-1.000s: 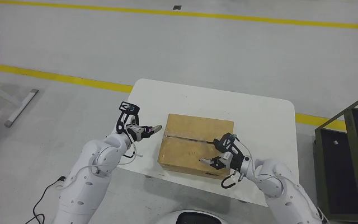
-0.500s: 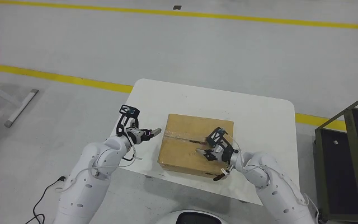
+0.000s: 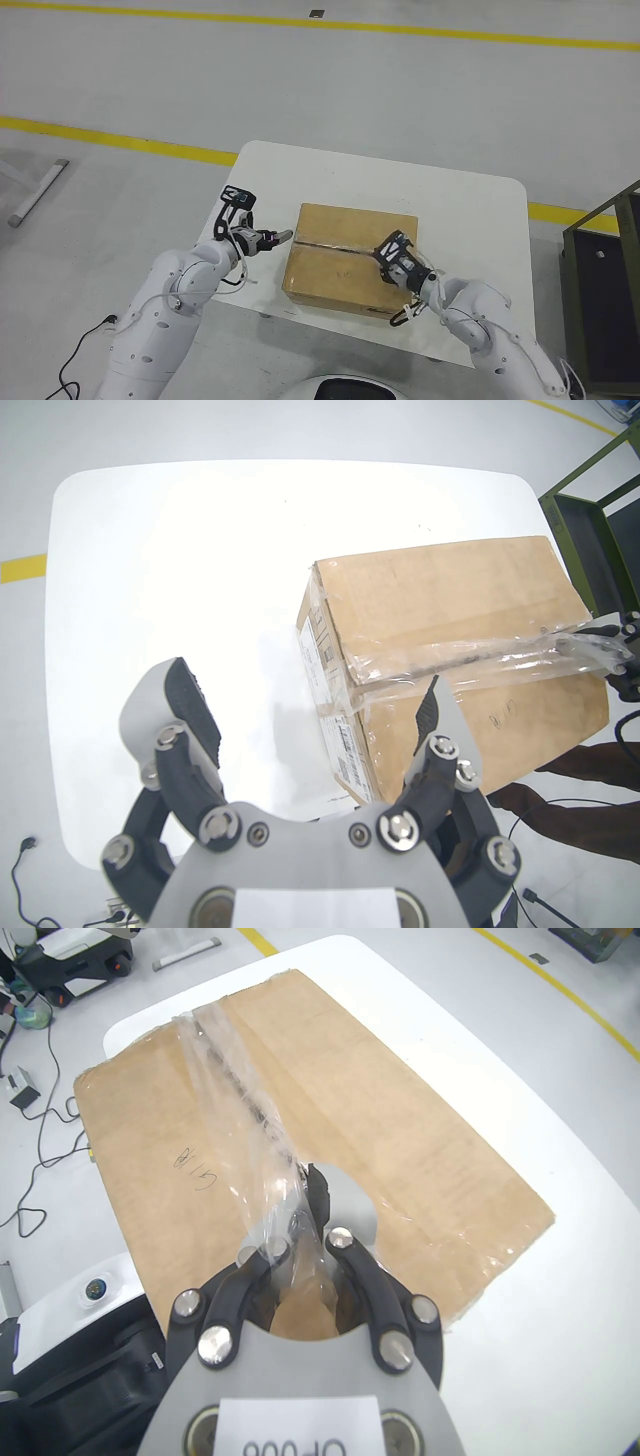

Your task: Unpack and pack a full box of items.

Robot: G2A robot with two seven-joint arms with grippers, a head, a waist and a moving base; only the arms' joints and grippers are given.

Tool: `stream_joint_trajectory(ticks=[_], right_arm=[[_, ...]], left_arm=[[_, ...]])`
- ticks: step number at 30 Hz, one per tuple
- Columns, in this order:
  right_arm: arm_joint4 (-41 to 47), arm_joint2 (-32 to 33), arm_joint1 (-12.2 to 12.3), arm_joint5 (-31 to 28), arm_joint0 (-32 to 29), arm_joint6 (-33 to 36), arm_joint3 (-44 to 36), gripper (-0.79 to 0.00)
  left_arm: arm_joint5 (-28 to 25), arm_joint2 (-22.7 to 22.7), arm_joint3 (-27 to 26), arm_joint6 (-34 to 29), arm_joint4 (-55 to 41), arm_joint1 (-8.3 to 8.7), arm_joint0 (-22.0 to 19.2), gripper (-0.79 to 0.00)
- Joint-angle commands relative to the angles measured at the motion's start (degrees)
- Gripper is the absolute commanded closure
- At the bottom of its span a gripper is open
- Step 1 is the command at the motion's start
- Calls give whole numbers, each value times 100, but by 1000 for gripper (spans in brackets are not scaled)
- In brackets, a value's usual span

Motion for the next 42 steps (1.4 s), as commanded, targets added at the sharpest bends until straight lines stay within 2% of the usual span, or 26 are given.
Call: stream_joint_trajectory(ticks=[1,14,30,34,42], right_arm=[[-428,-35,16,22,3,0,-113,0],[-2182,-508,25,20,167,-280,-148,0],[-2382,-467,37,-19,144,-356,-124,0],[-2695,-584,22,-38,253,167,-146,0],[-2516,-824,-73,-34,591,1078,-22,0]], left_arm=[[-6,35,31,-11,-33,-4,-33,-785],[103,201,150,-135,-195,-27,-186,-785],[182,211,209,-152,-311,-33,-243,-785],[182,211,209,-152,-311,-33,-243,-785],[182,211,209,-152,-311,-33,-243,-785]])
